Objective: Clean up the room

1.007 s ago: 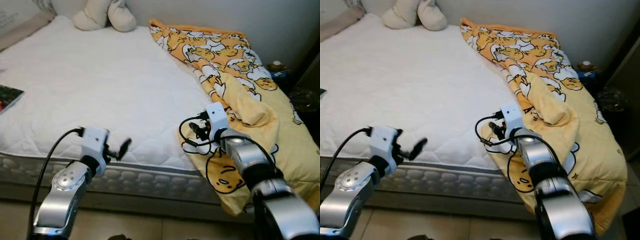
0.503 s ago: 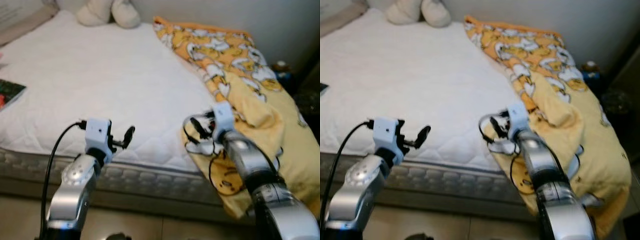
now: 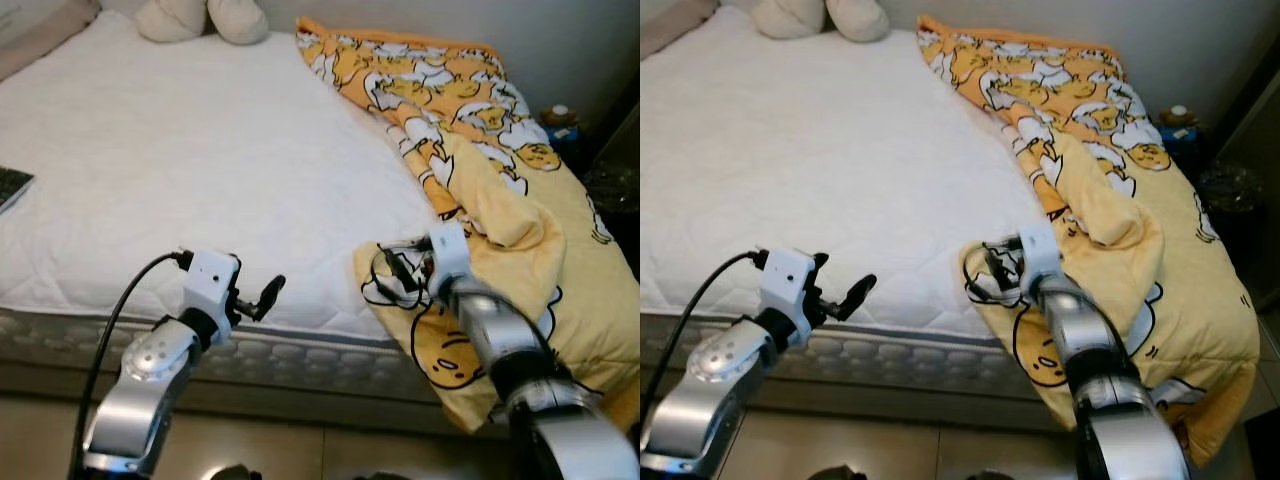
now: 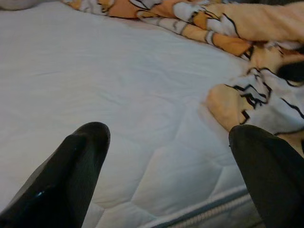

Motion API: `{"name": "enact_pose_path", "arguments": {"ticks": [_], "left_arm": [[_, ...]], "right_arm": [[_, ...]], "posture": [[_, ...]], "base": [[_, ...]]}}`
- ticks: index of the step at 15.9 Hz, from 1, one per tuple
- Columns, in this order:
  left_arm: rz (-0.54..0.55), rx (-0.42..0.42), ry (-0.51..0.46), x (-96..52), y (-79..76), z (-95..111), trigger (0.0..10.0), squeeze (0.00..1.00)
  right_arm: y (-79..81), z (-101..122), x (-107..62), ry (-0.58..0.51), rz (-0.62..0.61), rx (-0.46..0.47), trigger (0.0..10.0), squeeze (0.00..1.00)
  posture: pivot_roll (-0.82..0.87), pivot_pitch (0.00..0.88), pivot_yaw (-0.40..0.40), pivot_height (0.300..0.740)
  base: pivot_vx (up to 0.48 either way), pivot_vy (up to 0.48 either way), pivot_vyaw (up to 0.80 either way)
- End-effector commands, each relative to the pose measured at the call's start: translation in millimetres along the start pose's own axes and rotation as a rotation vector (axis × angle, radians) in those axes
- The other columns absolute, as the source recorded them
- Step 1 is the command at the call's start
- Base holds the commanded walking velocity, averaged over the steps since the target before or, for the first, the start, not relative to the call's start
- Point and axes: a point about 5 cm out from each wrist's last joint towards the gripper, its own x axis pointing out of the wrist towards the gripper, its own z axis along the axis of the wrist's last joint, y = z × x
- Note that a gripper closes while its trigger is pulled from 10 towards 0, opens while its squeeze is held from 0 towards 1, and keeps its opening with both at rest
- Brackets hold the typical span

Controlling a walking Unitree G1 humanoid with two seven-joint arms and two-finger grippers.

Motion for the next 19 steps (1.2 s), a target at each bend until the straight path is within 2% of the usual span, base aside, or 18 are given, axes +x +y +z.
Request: {"name": "enact_pose_path", "arguments": {"ticks": [1,2,4,5,8,9,10,13,14,15,19], "left_arm": [[-0.062,0.034,0.004,1.5,-1.2,7,10.0,0.00],[-0.107,0.057,0.006,1.4,-1.7,13,10.0,0.00],[-0.172,0.056,0.001,-1.8,-1.6,24,10.0,0.00],[-0.224,0.078,0.017,-9.6,-1.5,28,10.0,0.00],[-0.215,0.114,0.032,-20.1,5.4,34,10.0,0.00],[-0.217,0.104,0.044,-22.8,5.6,33,10.0,0.00],[-0.239,0.091,0.060,-26.1,3.2,30,10.0,0.00],[-0.274,0.088,0.084,-30.9,-0.4,29,10.0,0.00],[-0.271,0.086,0.087,-31.8,0.7,30,10.0,0.00],[-0.274,0.084,0.085,-32.2,1.1,31,10.0,0.00],[-0.475,0.024,0.083,-42.7,-9.7,34,10.0,0.00]], "right_arm": [[-0.4,-2,2.2,0.039,0.015,0.016,10.0,1.00],[-1.4,5,5.5,0.032,0.015,0.048,10.0,1.00],[0.0,13,10.8,0.045,0.006,0.006,10.0,1.00],[5.5,13,13.8,0.074,0.015,-0.016,10.0,1.00],[14.5,0,15.4,0.181,0.022,-0.103,10.0,1.00],[14.5,-3,15.2,0.193,0.001,-0.104,10.0,0.57],[14.1,-7,14.5,0.205,-0.015,-0.095,10.0,0.00],[15.5,-14,13.2,0.244,-0.005,-0.062,10.0,0.00],[17.8,-16,13.1,0.252,0.018,-0.033,3.1,0.00],[18.5,-15,13.4,0.247,0.029,-0.030,0.0,0.00],[13.9,-9,13.5,0.228,0.036,-0.024,0.0,0.00]], "posture": [[0.05,0.088,-0.059,0.740],[0.07,0.113,-0.063,0.740],[0.08,0.146,-0.051,0.740],[0.10,0.177,-0.038,0.740],[0.12,0.240,-0.039,0.740],[0.13,0.255,-0.039,0.740],[0.13,0.265,-0.040,0.740],[0.14,0.279,-0.041,0.740],[0.14,0.275,-0.043,0.740],[0.14,0.274,-0.044,0.740],[0.13,0.256,-0.050,0.740]], "base": [[0.000,0.000,0.00],[0.000,0.000,0.00],[0.000,0.000,0.00],[0.000,0.000,0.00],[0.000,0.000,0.00],[0.000,0.000,0.00],[0.000,0.000,0.00],[0.000,0.000,0.00],[0.000,0.000,0.00],[0.000,0.000,0.00],[0.000,0.000,0.00]]}}
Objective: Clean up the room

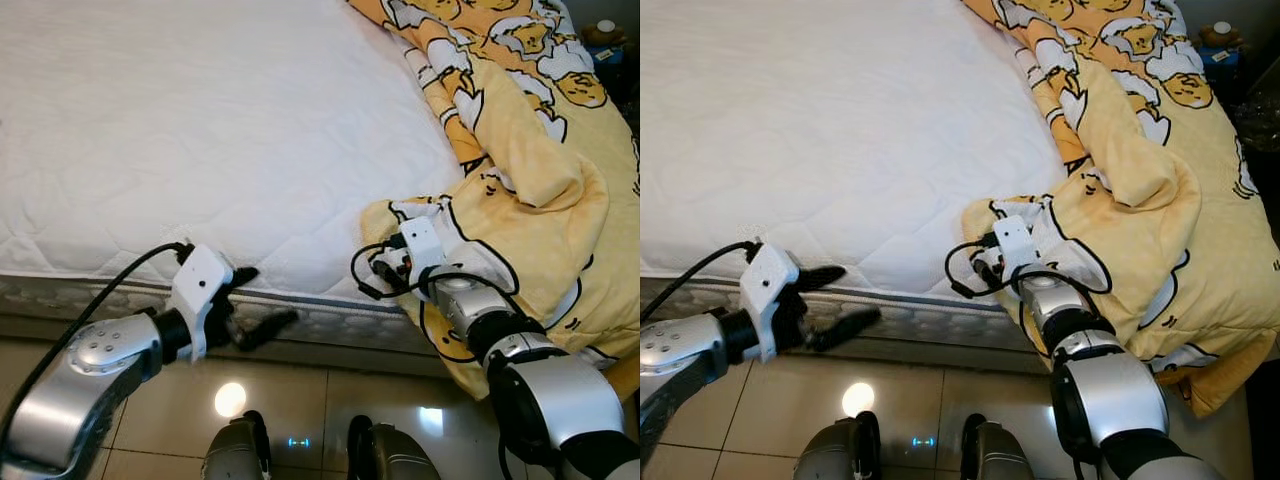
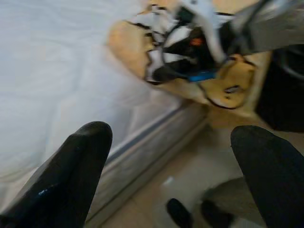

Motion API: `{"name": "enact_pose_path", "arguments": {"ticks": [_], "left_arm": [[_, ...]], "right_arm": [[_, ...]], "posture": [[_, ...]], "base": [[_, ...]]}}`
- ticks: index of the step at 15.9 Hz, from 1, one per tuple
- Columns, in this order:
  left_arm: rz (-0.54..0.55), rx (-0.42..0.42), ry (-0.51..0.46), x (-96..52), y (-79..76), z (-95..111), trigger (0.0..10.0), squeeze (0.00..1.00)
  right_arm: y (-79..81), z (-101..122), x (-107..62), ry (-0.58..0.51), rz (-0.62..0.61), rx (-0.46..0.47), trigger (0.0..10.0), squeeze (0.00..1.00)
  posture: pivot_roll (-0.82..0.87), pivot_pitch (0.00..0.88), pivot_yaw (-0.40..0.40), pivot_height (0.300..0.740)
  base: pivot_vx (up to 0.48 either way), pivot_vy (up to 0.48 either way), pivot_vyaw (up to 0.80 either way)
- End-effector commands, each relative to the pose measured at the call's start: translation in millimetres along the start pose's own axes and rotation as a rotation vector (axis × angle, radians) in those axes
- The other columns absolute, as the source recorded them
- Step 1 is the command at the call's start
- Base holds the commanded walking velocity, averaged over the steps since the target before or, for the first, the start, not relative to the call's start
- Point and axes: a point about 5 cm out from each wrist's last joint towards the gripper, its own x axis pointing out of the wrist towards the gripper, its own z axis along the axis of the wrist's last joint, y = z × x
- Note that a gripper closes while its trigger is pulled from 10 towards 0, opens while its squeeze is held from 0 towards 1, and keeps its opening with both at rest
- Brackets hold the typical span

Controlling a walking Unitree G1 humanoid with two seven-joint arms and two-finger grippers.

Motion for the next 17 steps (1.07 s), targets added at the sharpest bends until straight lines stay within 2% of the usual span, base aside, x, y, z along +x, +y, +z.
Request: {"name": "enact_pose_path", "arguments": {"ticks": [1,4,9,13,17], "left_arm": [[-0.050,-0.009,0.020,-1.5,-5.8,-3,10.0,0.00],[-0.020,-0.051,0.036,-2.1,3.4,-13,10.0,0.00],[-0.090,-0.105,0.070,-8.8,6.4,-27,10.0,0.00],[-0.096,-0.095,0.084,-12.6,8.2,-32,10.0,0.00],[-0.065,-0.094,0.075,-15.7,13.2,-35,10.0,0.00]], "right_arm": [[-1.3,-6,-0.7,0.029,0.007,0.016,0.0,0.00],[-3.4,-3,-1.2,0.019,0.007,0.011,0.0,0.00],[-10.2,-1,-3.3,0.006,0.004,0.016,0.0,0.00],[-13.3,2,-4.6,-0.013,0.018,0.032,0.0,0.00],[-8.1,18,-6.1,-0.088,0.171,0.041,0.0,0.00]], "posture": [[0.12,0.253,-0.051,0.740],[0.11,0.237,-0.050,0.740],[0.10,0.220,-0.050,0.740],[0.09,0.206,-0.054,0.740],[0.07,0.180,-0.068,0.740]], "base": [[0.000,0.000,0.00],[0.000,0.000,0.00],[0.000,0.000,0.00],[0.000,0.000,0.00],[0.000,0.000,0.00]]}}
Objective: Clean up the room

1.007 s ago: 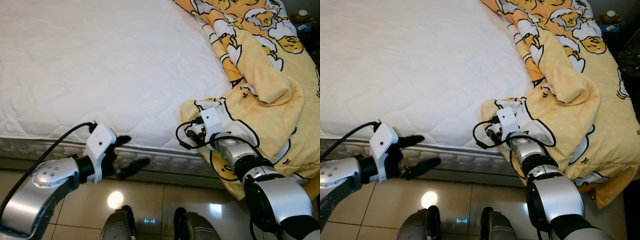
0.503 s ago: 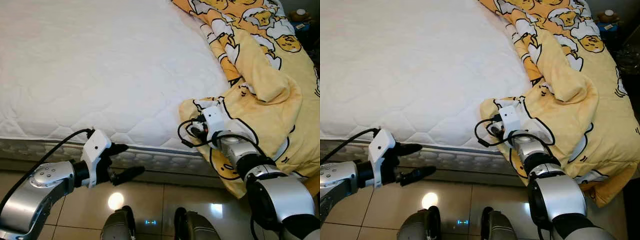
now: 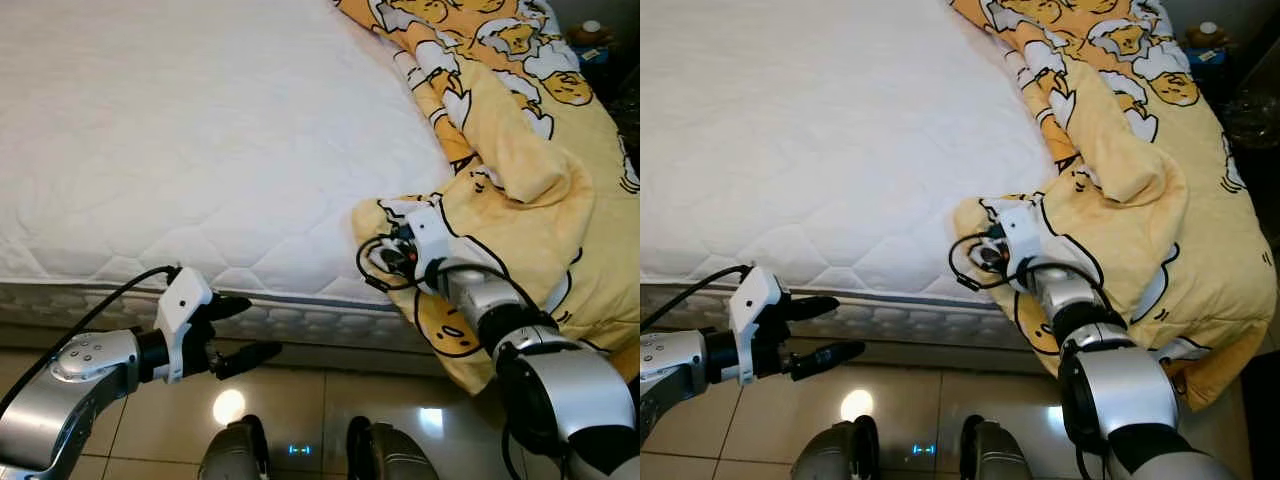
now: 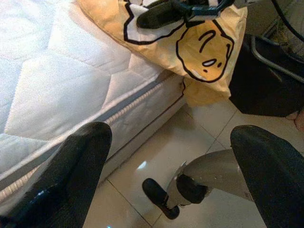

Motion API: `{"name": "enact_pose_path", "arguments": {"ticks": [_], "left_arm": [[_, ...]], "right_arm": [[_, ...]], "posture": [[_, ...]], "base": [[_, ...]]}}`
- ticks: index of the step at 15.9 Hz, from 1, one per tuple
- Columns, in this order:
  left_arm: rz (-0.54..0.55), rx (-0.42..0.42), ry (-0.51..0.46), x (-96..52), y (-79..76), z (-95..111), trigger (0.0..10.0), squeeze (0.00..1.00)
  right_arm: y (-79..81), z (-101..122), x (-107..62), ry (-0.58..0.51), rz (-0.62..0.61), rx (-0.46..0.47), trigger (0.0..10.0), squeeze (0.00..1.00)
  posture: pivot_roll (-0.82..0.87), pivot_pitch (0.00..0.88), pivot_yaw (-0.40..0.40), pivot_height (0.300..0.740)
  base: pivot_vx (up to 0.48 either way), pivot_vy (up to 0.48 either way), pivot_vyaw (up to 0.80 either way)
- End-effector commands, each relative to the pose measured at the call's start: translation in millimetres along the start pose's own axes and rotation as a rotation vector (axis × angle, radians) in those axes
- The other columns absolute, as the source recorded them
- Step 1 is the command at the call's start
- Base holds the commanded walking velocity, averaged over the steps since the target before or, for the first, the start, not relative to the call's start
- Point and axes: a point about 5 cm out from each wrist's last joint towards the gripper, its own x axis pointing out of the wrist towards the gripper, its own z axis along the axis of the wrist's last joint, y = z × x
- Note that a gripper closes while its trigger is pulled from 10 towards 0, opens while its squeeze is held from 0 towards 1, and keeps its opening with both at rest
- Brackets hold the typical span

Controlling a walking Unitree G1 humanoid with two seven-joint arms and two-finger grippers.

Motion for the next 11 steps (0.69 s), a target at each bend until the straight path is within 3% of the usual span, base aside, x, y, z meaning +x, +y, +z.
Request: {"name": "enact_pose_path", "arguments": {"ticks": [1,3,5,6,8,9,11], "left_arm": [[0.025,0.001,0.006,-5.3,2.7,-3,10.0,0.00],[0.069,0.002,-0.012,-10.9,7.0,-2,10.0,0.00],[0.092,0.004,-0.020,-16.3,9.6,-2,10.0,0.00],[0.099,0.006,-0.025,-18.9,10.7,-1,10.0,0.00],[0.112,0.009,-0.027,-22.3,12.6,0,10.0,0.00],[0.120,0.012,-0.023,-22.3,13.8,-2,10.0,0.00],[0.126,0.013,-0.024,-21.6,15.2,-3,10.0,0.00]], "right_arm": [[2.6,7,-1.2,-0.032,0.095,0.008,0.0,0.00],[24.9,16,-0.7,-0.076,0.396,0.020,0.0,0.00],[57.8,29,-1.9,-0.158,0.704,0.066,0.0,0.00],[84.1,37,-13.4,-0.214,0.962,0.093,0.0,0.00],[119.7,40,-49.6,-0.224,1.291,0.120,0.0,0.00],[121.4,30,-47.9,-0.197,1.259,0.050,0.0,0.00],[108.2,15,-30.1,-0.157,1.099,-0.015,0.0,0.00]], "posture": [[0.07,0.168,-0.076,0.740],[0.06,0.153,-0.079,0.740],[0.06,0.143,-0.081,0.740],[0.07,0.142,-0.084,0.740],[0.06,0.135,-0.082,0.740],[0.06,0.132,-0.082,0.740],[0.06,0.129,-0.079,0.740]], "base": [[0.000,0.000,0.00],[0.000,0.000,0.00],[0.000,0.000,0.00],[0.000,0.000,0.00],[0.000,0.000,0.00],[0.000,0.000,0.00],[0.000,0.000,0.00]]}}
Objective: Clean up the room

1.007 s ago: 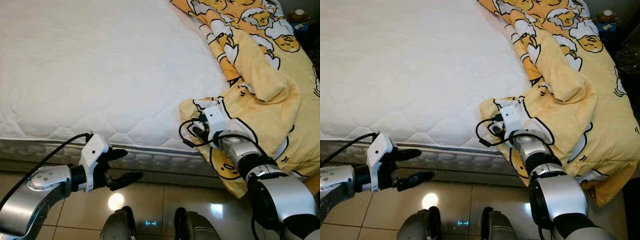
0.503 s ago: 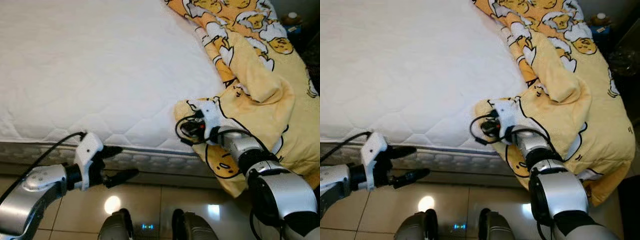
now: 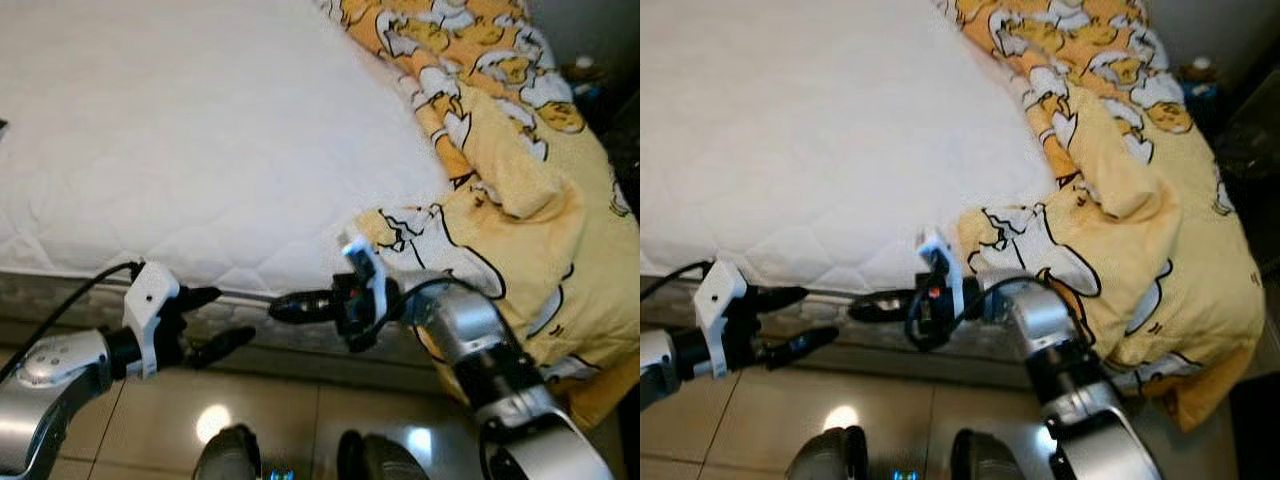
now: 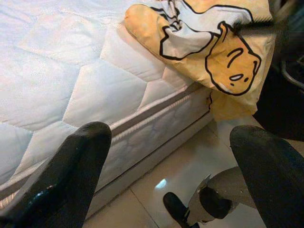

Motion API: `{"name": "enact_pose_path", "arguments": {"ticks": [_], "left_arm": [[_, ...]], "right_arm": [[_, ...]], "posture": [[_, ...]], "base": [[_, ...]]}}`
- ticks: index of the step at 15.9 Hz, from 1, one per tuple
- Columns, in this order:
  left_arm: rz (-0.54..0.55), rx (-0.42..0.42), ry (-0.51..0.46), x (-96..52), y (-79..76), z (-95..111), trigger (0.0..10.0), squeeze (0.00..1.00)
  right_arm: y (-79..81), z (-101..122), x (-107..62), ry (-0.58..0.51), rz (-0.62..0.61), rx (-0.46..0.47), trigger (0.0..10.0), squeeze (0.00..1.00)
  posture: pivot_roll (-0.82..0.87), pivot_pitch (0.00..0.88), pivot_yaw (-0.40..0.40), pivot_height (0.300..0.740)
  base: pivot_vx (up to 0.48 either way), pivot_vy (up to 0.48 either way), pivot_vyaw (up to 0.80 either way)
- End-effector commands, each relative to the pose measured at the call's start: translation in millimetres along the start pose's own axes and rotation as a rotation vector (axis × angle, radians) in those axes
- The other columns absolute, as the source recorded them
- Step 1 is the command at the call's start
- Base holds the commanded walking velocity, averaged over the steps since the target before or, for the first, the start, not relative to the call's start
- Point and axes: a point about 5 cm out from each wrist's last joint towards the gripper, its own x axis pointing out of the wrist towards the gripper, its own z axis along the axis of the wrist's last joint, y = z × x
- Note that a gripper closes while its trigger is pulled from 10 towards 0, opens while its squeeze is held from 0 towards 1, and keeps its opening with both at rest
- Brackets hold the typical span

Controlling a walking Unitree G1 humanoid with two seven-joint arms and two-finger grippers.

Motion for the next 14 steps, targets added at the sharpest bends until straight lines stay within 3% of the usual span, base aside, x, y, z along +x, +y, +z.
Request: {"name": "enact_pose_path", "arguments": {"ticks": [1,2,3,5,6,7,10,12,14], "left_arm": [[0.011,0.017,-0.001,1.2,1.4,1,10.0,0.00],[0.025,0.019,-0.006,3.9,2.5,1,10.0,0.00],[0.073,0.033,-0.016,9.4,5.1,1,10.0,0.00],[0.210,0.003,-0.026,21.8,11.5,-1,10.0,0.00],[0.287,-0.017,-0.046,31.1,12.1,-2,10.0,0.00],[0.335,-0.009,-0.100,38.7,8.8,3,10.0,0.00],[0.460,-0.016,-0.207,51.3,3.5,10,10.0,0.00],[0.452,-0.028,-0.242,66.2,-4.4,15,10.0,0.00],[0.431,-0.004,-0.239,73.7,-3.8,18,10.0,0.00]], "right_arm": [[-13.3,-6,-9.9,0.048,-0.129,-0.033,0.0,0.00],[-24.5,-11,-17.3,0.097,-0.319,-0.072,0.0,0.00],[-36.5,-9,-29.5,0.115,-0.574,-0.094,10.0,0.00],[-54.1,-7,-53.5,0.105,-0.901,-0.104,10.0,0.00],[-60.0,-5,-65.9,0.070,-1.021,-0.112,10.0,0.00],[-59.2,0,-73.1,0.007,-1.056,-0.120,10.0,0.00],[-42.0,1,-87.4,-0.104,-1.086,-0.186,10.0,0.00],[-22.1,-21,-109.9,-0.209,-1.254,-0.123,10.0,0.00],[-3.4,-38,-122.3,-0.191,-1.322,-0.126,10.0,0.00]], "posture": [[0.06,0.130,-0.073,0.740],[0.05,0.128,-0.070,0.740],[0.05,0.128,-0.068,0.740],[0.05,0.128,-0.067,0.740],[0.06,0.126,-0.073,0.740],[0.05,0.117,-0.080,0.740],[0.04,0.098,-0.080,0.740],[0.01,0.066,-0.052,0.740],[-0.02,0.054,-0.022,0.740]], "base": [[0.000,0.000,0.00],[0.000,0.000,0.00],[0.000,0.000,0.00],[0.000,0.000,0.00],[0.000,0.000,0.00],[0.000,0.000,0.00],[0.000,0.000,0.00],[0.000,0.240,-0.40],[0.000,0.480,-0.80]]}}
